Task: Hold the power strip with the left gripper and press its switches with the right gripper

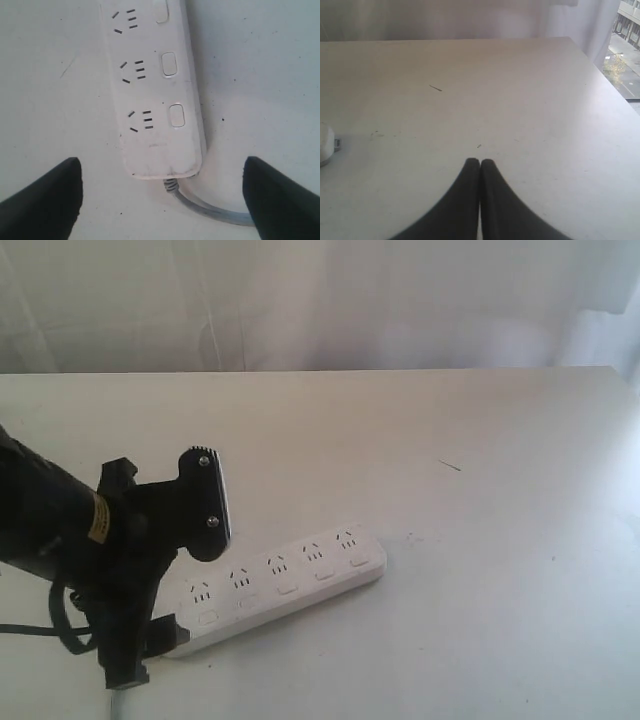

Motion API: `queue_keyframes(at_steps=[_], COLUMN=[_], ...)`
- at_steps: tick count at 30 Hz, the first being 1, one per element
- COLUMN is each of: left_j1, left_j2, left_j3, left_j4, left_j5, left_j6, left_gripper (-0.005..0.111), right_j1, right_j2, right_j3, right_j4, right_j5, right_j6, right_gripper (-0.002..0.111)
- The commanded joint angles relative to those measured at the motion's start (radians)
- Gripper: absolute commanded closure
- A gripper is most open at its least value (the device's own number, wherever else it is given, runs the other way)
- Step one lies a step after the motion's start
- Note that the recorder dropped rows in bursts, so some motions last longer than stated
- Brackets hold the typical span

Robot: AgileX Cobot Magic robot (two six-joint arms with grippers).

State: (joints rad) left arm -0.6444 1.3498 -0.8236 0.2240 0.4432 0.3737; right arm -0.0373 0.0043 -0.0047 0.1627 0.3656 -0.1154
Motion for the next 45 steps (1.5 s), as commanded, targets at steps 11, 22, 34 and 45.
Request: queue_keyframes(at_steps=[11, 22, 34, 45], left_j1=[-0.007, -0.007, -0.007, -0.007], left_j2=[0.156, 0.256, 0.332, 0.354], left_j3=[-0.003, -0.004, -0.027, -0.027], left_j4=[-0.024, -0.022, -0.003, 0.02], left_j5=[-0.1, -0.162, -0.184, -0.11], left_j6=[0.01, 0.023, 0.025, 0.059], left_gripper=[0.019, 0.019, 0.023, 0.045], right_j1=[-0.004, -0.004, -0.004, -0.004], right_j2=[-0.004, -0.004, -0.004, -0.004], right_j3=[0.005, 0.005, 0.005, 0.005], right_j4=[0.003, 0.003, 0.003, 0.003], right_j5=[-0.009, -0.009, -0.009, -0.009], right_j6=[0.0, 0.0, 0.0, 0.0], right_gripper=[0.108, 0.108, 0.108, 0.108])
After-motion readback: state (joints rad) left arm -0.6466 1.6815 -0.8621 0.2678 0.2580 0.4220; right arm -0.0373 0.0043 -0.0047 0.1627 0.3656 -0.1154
